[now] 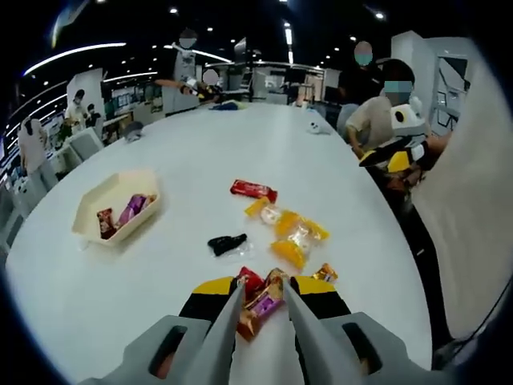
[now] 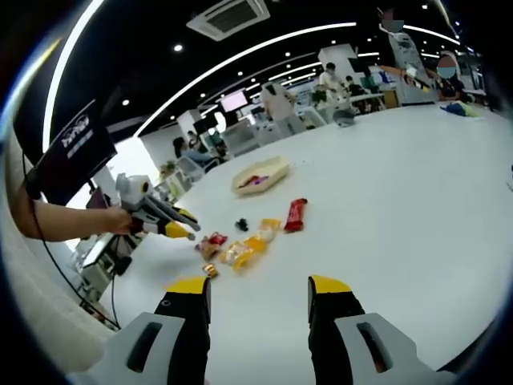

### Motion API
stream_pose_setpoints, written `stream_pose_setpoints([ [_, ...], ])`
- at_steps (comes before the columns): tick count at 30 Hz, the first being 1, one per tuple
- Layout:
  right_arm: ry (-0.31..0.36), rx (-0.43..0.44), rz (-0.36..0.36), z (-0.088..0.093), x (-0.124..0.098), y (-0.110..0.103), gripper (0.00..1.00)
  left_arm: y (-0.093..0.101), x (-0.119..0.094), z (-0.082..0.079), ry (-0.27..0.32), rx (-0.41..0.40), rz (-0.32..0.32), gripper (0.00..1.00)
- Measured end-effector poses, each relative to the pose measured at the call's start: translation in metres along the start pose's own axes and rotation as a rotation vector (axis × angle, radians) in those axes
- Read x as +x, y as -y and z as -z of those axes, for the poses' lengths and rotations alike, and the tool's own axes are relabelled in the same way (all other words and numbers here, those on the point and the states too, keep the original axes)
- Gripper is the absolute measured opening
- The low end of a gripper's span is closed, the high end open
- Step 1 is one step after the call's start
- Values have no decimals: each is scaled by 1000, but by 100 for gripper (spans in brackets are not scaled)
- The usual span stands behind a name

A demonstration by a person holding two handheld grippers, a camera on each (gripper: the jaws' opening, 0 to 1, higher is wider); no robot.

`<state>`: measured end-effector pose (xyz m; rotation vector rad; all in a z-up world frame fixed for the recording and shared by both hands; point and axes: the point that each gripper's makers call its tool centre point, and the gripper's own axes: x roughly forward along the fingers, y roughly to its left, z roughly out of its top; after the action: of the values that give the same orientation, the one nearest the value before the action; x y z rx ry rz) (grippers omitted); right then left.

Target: Place the target food into the container with the food tongs after gripping and lifting it, then release it inside without dropping or visibly crushing the food.

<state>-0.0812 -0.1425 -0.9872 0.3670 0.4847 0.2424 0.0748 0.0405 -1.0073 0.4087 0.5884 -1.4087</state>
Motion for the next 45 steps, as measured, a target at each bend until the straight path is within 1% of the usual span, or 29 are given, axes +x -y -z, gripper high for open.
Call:
stream_pose_setpoints([
  [6,-9,2,10,4,-1,2,49,4,5,8,-47,48,34,25],
  [9,-9,8,15,4,-1,3,49,7,8,11,-60,65,48,25],
  [12,-10,8,17,5,-1,3,49,10,11,13,-79,103,63,25],
  [14,-10,9,18,5,-1,3,49,11,14,18,-115,150,70,26],
  [16,-11,10,20,5,-1,3,49,13,16,20,-127,162,81,26],
  [21,-13,19,29,7,-2,5,49,13,20,21,-153,211,87,26],
  [24,-22,23,31,10,-2,6,49,10,22,20,-150,224,82,26],
  [26,-25,19,30,10,-1,6,49,9,24,23,-165,247,81,26],
  [30,-19,20,36,9,-3,8,49,11,29,26,-196,285,101,26],
  [32,-17,28,41,9,-4,10,49,11,31,30,-225,311,108,26],
  [39,-17,34,51,11,-6,13,49,11,37,29,-225,302,115,25],
  [45,-18,44,54,11,-6,16,49,11,37,29,-231,289,112,25],
])
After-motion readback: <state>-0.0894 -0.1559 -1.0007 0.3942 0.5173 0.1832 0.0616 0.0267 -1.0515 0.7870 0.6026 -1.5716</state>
